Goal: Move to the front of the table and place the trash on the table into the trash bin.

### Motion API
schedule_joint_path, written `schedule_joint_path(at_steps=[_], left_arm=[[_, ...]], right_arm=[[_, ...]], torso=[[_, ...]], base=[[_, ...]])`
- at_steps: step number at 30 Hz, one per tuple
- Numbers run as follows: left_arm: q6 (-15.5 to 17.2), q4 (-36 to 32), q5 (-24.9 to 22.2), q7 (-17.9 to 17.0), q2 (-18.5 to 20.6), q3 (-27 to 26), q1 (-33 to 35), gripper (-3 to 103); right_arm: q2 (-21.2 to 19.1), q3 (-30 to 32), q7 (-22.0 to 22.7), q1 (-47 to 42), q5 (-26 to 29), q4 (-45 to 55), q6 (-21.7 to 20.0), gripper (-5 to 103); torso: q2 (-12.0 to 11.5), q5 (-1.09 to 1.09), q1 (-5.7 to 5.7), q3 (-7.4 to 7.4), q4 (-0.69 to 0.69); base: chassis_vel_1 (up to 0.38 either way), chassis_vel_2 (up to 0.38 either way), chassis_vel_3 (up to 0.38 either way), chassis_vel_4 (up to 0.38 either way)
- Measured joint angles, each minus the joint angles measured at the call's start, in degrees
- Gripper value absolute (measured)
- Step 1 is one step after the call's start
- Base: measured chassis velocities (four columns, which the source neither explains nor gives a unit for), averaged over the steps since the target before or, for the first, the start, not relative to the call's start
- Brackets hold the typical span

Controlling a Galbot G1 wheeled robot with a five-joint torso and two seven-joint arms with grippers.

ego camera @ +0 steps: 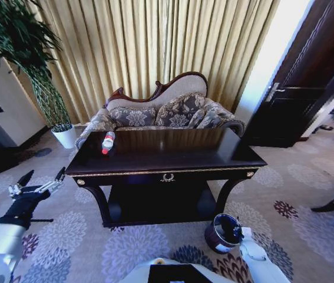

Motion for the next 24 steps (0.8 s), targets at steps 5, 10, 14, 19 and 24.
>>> schedule_joint_path(at_steps=[5,10,14,19,24], left_arm=[[0.0,0.0,0.1,0.2,0.0,0.1,-0.1,100],[-0.7,0.0,0.1,0.3,-0.1,0.1,-0.1,100],[-0.9,0.0,0.1,0.4,0.0,0.1,-0.1,100],[-0.9,0.0,0.0,0.4,-0.1,0.1,0.1,100],[-0.9,0.0,-0.1,0.4,0.1,0.0,0.1,100]], right_arm=[[0.1,0.0,0.0,0.2,0.4,0.1,0.1,21],[0.0,0.0,0.0,0.4,1.9,0.3,0.1,43],[-0.1,0.0,0.1,0.4,2.2,0.4,0.1,54],[-0.2,0.0,0.1,0.3,2.2,0.8,0.1,77],[-0.2,0.1,0.1,0.2,2.2,1.0,0.1,88]], torso=[[0.0,0.01,0.00,0.00,0.00],[0.0,0.01,0.00,0.00,0.00],[0.0,0.01,0.00,0.00,0.00],[0.0,0.02,0.00,0.00,0.00],[0.0,0.01,0.00,0.00,0.00]], base=[[0.000,0.000,0.000,0.000],[0.000,0.000,0.000,0.000],[0.000,0.000,0.000,0.000],[0.000,0.000,0.000,0.000],[0.000,0.000,0.000,0.000]])
